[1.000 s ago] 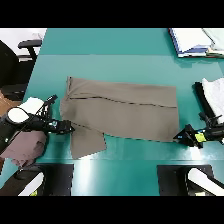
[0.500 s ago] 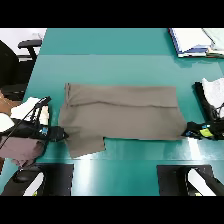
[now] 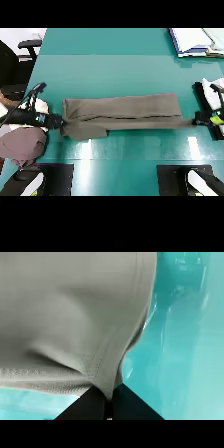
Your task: Fold the shirts.
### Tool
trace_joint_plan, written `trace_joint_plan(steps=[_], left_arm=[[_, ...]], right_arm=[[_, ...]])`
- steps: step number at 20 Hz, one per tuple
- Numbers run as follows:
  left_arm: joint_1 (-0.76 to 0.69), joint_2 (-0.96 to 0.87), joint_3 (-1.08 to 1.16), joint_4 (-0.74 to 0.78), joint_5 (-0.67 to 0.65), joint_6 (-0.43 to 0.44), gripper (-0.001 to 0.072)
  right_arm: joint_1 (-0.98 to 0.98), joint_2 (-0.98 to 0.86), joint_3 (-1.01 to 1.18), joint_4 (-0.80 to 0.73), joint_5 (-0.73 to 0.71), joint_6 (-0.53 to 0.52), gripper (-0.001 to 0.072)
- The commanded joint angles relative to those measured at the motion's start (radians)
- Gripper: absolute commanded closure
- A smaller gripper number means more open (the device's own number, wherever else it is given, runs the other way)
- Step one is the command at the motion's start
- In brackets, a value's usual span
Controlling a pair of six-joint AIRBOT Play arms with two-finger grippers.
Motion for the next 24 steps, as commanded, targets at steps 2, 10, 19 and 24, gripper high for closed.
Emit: trace_joint_plan(steps=[2,10,19,24], left_arm=[[0.001,-0.324,0.164,0.018,0.213,0.118,0.0678],[0.001,-0.529,0.289,0.016,0.256,0.088,0.0219],[-0.018,-0.528,0.341,-0.116,0.201,0.107,0.0679],[-0.179,-0.532,0.341,-0.123,0.349,0.072,0.0679]], right_arm=[[0.077,-0.297,0.222,0.103,-0.092,0.023,0.0698],[0.044,-0.574,0.481,0.338,-0.086,-0.037,0.0259],[-0.221,-0.539,0.215,0.397,-0.081,-0.158,0.0153],[-0.157,-0.637,0.192,0.486,-0.133,-0.174,0.0161]])
